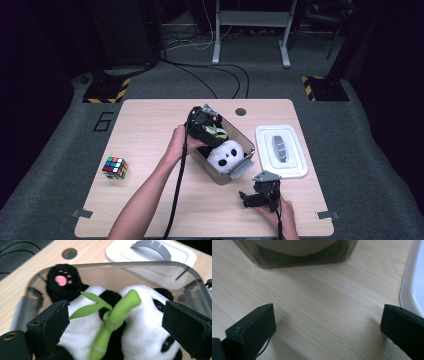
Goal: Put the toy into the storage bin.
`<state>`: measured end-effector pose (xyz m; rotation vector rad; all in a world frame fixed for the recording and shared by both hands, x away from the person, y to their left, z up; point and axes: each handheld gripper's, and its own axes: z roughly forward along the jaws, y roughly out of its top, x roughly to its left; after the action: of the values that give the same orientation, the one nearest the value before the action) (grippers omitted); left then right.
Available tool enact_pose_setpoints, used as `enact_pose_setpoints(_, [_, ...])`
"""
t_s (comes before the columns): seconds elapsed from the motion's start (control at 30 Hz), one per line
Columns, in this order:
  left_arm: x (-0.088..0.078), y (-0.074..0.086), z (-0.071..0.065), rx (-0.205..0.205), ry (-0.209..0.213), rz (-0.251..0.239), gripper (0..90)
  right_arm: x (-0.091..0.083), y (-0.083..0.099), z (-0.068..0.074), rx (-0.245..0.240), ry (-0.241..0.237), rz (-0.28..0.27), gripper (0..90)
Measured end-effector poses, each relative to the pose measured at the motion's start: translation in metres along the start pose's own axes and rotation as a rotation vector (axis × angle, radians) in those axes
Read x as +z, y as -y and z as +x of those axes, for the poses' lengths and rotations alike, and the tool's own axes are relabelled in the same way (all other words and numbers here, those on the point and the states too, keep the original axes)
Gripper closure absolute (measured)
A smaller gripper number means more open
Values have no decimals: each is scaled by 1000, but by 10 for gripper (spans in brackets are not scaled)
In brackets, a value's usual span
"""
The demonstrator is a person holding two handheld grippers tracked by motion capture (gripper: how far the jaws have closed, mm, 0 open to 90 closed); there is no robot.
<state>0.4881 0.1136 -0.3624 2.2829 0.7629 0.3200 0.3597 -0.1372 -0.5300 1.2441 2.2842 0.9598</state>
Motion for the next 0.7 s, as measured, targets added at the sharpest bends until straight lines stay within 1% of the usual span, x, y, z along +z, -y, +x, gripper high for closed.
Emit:
enact_pose_setpoints(0.17, [-24, 13, 6, -3, -38, -21, 46, 0, 0, 0, -1, 0, -1, 0])
enact_pose_setpoints(0.2, [-28, 16, 7, -6, -43, -23, 36, 0, 0, -1, -13, -7, 3, 0])
enact_pose_setpoints(0.3, [-39, 26, 11, -12, -64, -28, 26, 0, 0, -1, -9, -6, 2, 0])
enact_pose_setpoints(0.4, [-48, 38, 15, -34, -78, -43, 17, 0, 0, -1, -10, -6, 1, 0])
enact_pose_setpoints(0.5, [-55, 50, 18, -42, -94, -43, 7, 0, 0, -1, -9, -6, 2, 0])
enact_pose_setpoints(0.53, [-57, 54, 19, -50, -98, -44, 6, 0, 0, -1, -9, -6, 2, 0])
enact_pose_setpoints(0.57, [-60, 60, 21, -52, -110, -44, 0, 0, 0, -1, -9, -5, 1, 0])
enact_pose_setpoints(0.7, [-67, 76, 27, -73, -125, -47, 0, 0, 0, -1, -9, -6, 2, 0])
